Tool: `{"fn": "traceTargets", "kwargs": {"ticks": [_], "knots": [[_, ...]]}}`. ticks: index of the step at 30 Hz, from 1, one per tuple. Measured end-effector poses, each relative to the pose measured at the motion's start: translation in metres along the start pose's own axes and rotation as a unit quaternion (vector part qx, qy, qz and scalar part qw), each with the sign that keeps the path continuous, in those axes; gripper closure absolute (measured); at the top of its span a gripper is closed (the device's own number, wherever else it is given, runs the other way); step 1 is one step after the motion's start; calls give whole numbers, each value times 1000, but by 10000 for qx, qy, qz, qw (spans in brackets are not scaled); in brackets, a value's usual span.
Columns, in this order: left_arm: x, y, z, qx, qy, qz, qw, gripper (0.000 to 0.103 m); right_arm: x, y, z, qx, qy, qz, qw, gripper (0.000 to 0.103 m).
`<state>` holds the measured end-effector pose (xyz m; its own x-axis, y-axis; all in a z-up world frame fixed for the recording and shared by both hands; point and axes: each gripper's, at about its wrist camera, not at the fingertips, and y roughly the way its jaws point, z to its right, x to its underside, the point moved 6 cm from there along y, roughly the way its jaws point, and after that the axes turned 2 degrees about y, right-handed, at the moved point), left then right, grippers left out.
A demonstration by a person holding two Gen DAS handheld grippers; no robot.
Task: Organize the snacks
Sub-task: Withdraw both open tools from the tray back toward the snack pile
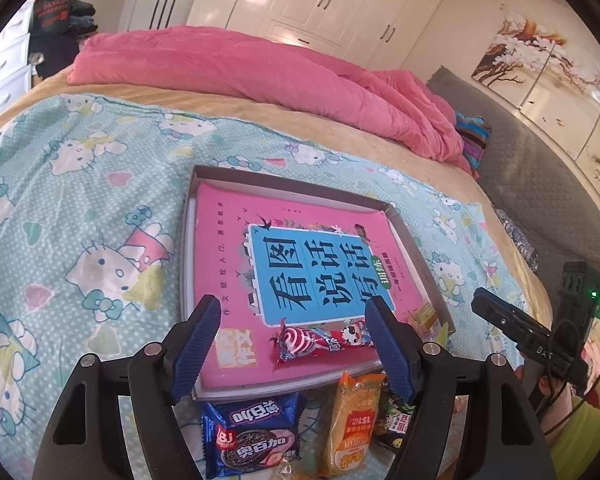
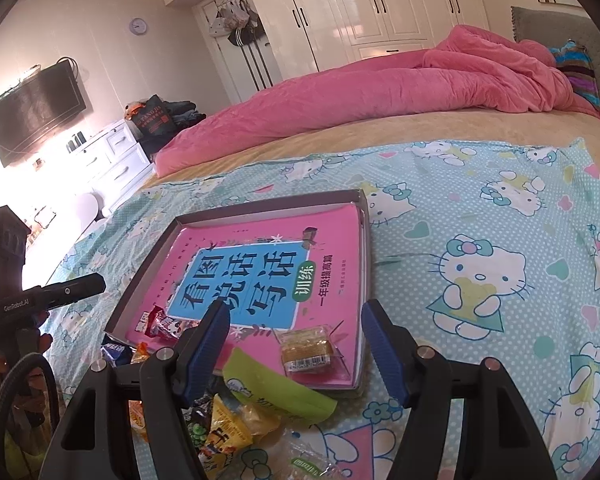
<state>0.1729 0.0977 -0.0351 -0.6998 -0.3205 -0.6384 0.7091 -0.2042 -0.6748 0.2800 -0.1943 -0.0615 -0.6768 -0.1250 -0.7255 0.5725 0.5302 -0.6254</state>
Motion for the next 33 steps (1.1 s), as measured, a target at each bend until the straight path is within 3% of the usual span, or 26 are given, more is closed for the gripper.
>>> {"fn": "traceTargets", "kwargs": {"ticks": [16, 33], "knots": [[12, -29, -3, -111, -157, 147, 9997, 23, 13, -16, -25, -216, -169, -26, 9996, 35], [31, -40, -7, -236, -241, -1, 9994, 23, 27, -28, -37, -352, -199, -78, 9992, 34]]}}
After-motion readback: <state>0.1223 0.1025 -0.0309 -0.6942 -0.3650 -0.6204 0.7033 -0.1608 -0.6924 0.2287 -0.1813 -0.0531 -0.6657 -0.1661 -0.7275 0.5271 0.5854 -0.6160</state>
